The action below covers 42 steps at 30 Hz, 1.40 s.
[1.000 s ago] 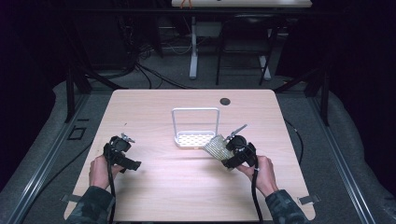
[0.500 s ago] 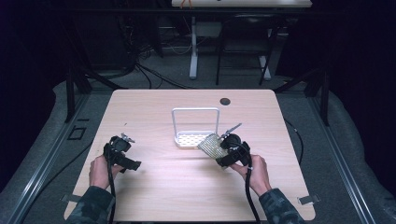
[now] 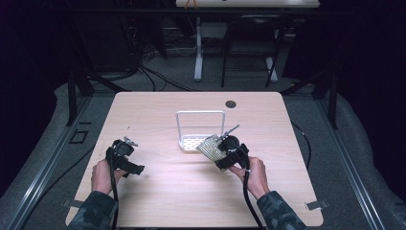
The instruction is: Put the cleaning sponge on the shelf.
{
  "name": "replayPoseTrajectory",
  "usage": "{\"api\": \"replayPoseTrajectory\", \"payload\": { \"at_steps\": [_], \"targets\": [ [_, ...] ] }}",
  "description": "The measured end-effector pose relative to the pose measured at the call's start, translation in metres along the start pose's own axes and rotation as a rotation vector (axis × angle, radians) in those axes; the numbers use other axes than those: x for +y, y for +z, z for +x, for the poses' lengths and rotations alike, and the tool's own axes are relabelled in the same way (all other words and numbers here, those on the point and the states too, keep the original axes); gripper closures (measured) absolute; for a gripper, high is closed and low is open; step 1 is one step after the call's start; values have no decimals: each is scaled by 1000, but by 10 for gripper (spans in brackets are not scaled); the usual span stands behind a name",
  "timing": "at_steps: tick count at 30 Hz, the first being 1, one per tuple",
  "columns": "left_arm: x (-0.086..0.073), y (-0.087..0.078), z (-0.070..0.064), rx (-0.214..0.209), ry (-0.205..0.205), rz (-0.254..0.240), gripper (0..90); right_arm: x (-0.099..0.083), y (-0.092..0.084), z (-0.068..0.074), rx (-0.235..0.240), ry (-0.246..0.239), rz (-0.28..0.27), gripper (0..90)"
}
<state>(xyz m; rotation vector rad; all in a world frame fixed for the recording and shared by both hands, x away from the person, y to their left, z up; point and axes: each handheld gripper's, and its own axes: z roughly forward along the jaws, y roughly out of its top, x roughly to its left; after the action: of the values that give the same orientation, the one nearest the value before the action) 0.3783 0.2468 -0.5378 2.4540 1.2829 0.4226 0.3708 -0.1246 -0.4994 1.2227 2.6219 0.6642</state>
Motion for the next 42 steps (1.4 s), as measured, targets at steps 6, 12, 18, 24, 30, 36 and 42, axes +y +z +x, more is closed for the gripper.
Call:
{"api": "replayPoseTrajectory", "payload": {
  "at_steps": [6, 12, 18, 24, 30, 36, 42],
  "targets": [
    [0, 0, 0, 0, 2, 0, 49, 6, 4, 3, -4, 4, -3, 460],
    [0, 0, 0, 0, -2, -2, 50, 11, 7, 4, -18, 9, -7, 457],
    [0, 0, 1, -2, -2, 0, 52, 18, 13, 7, -51, 19, -19, 451],
    [-1, 0, 1, -5, -3, -2, 53, 25, 20, 10, -54, -3, -12, 450],
    [0, 1, 1, -8, -3, 1, 53, 32, 28, 13, -60, -20, -10, 450],
    [0, -1, 0, -5, 1, -4, 53, 38, 33, 16, -86, -49, -15, 450],
    [1, 0, -1, -6, 6, -3, 53, 42, 37, 19, -110, -68, -19, 449]
  ]
}}
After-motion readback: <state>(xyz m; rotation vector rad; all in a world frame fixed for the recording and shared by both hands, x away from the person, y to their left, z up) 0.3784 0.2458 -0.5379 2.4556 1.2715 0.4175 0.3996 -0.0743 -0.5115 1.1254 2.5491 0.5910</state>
